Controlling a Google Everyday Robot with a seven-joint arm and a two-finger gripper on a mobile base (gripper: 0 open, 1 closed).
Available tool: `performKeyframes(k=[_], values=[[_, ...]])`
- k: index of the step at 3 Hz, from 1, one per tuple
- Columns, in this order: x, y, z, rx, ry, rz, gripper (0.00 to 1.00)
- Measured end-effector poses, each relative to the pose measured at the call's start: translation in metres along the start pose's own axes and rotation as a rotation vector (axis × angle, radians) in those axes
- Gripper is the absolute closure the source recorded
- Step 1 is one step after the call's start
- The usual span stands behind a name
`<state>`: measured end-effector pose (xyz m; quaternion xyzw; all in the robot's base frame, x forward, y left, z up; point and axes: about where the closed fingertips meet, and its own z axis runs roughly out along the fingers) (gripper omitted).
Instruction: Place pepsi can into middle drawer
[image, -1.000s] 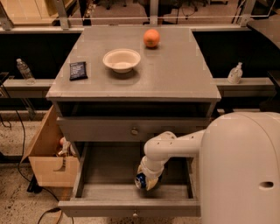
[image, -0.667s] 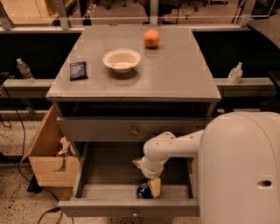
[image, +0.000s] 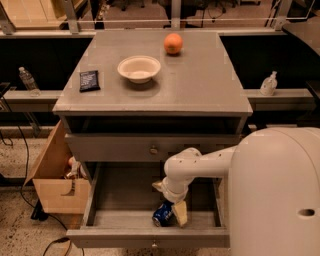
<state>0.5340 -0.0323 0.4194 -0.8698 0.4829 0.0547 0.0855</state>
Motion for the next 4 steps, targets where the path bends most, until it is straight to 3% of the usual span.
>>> performKeyframes(k=[1,2,4], values=[[0.008,0.001,-0.016,-0.012,0.037,-0.072,0.0],[0.02,0.01,-0.04,0.006,0.082,-0.102,0.0],[0.042,0.025,-0.071,-0.009,0.101,-0.095,0.0]])
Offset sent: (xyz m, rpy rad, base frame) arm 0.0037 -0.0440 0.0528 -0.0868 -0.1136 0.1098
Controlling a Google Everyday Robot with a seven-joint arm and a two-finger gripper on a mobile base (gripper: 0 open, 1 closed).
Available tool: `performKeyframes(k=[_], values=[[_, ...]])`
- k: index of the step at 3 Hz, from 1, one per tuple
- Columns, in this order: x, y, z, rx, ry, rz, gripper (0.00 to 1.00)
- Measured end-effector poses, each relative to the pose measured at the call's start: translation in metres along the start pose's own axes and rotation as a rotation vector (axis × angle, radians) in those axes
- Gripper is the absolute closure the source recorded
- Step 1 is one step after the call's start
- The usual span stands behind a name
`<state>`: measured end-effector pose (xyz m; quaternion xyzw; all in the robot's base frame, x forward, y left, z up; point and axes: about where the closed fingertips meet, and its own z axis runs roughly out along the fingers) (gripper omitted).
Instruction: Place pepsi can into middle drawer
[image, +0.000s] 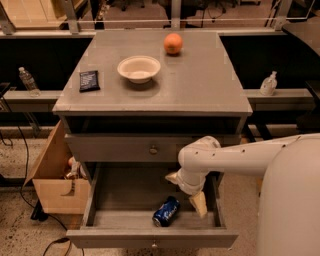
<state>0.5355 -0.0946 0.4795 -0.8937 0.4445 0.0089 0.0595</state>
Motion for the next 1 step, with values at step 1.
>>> performKeyframes(k=[1], values=[[0.0139,0.0093,-0.0125,-0.036,0.008,0.004,0.0]])
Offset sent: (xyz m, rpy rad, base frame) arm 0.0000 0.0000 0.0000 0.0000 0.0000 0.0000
